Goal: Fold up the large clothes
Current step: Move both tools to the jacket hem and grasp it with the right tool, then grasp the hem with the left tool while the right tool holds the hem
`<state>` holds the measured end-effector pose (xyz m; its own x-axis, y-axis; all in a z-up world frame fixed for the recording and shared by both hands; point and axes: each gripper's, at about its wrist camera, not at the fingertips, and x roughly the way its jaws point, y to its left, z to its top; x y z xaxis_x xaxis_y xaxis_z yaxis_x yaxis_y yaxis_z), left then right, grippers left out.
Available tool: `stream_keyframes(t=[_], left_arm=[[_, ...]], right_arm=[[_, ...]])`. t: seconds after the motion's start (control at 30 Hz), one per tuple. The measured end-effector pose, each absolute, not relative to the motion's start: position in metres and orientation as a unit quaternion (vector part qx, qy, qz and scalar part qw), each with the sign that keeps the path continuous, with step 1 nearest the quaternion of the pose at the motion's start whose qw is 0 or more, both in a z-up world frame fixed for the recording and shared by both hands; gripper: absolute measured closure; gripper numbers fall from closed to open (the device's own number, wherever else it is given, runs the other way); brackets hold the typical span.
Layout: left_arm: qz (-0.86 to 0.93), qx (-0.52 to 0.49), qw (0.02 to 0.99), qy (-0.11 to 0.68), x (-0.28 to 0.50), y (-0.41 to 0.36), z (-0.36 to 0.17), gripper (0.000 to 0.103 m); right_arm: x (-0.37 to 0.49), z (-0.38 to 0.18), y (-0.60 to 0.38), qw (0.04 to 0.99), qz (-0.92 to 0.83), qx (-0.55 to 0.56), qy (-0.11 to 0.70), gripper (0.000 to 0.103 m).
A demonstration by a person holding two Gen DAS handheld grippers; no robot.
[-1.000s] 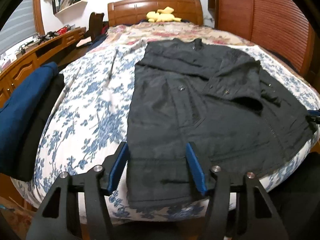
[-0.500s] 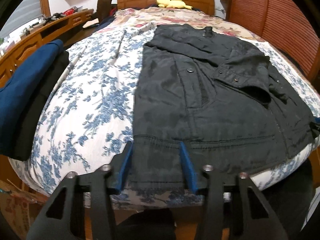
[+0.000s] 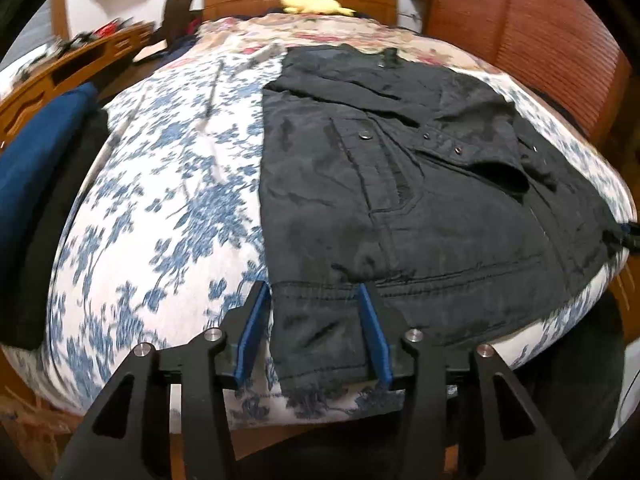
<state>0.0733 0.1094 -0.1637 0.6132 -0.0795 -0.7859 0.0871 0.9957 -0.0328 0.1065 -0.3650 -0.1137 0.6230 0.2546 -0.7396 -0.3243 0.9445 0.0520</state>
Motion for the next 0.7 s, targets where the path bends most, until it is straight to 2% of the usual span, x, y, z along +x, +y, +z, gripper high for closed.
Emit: stream_keyframes(t=[0.17,0.23,0.3,0.37,0.4,0.63,0.7], left_arm=[[-0.071,0.011,0.896,0.439,0.08,0.11,-0.164,0.055],[-0.079,0.013,0.893,0.443,0.081,0.11,-0.163,0.055],[-0.086,0.014,0.89,0.448,0.08,0.111,-0.163,0.055],[-0.088,0.019,0.887,0.452,0.077,0.111,-0.162,0.055],[-0.088,0.025,0.887,0.452,0.075,0.109,-0.162,0.055],[-0.069,0.036,0.893,0.444,0.064,0.103,-0.164,0.055],[-0.061,0.031,0.895,0.441,0.061,0.102,-0.163,0.06]], right_arm=[[0.11,-0.116,-0.351,0.892,0.135,-0.057,0.427,0.044],[0.112,-0.114,-0.347,0.894,0.13,-0.048,0.426,0.047],[0.112,-0.111,-0.344,0.897,0.132,-0.042,0.42,0.062],[0.111,-0.104,-0.342,0.903,0.142,-0.033,0.405,0.082],[0.109,-0.102,-0.342,0.907,0.145,-0.029,0.394,0.085],[0.101,-0.099,-0.352,0.917,0.153,0.002,0.369,0.086],[0.103,-0.101,-0.359,0.914,0.158,0.007,0.373,0.083]])
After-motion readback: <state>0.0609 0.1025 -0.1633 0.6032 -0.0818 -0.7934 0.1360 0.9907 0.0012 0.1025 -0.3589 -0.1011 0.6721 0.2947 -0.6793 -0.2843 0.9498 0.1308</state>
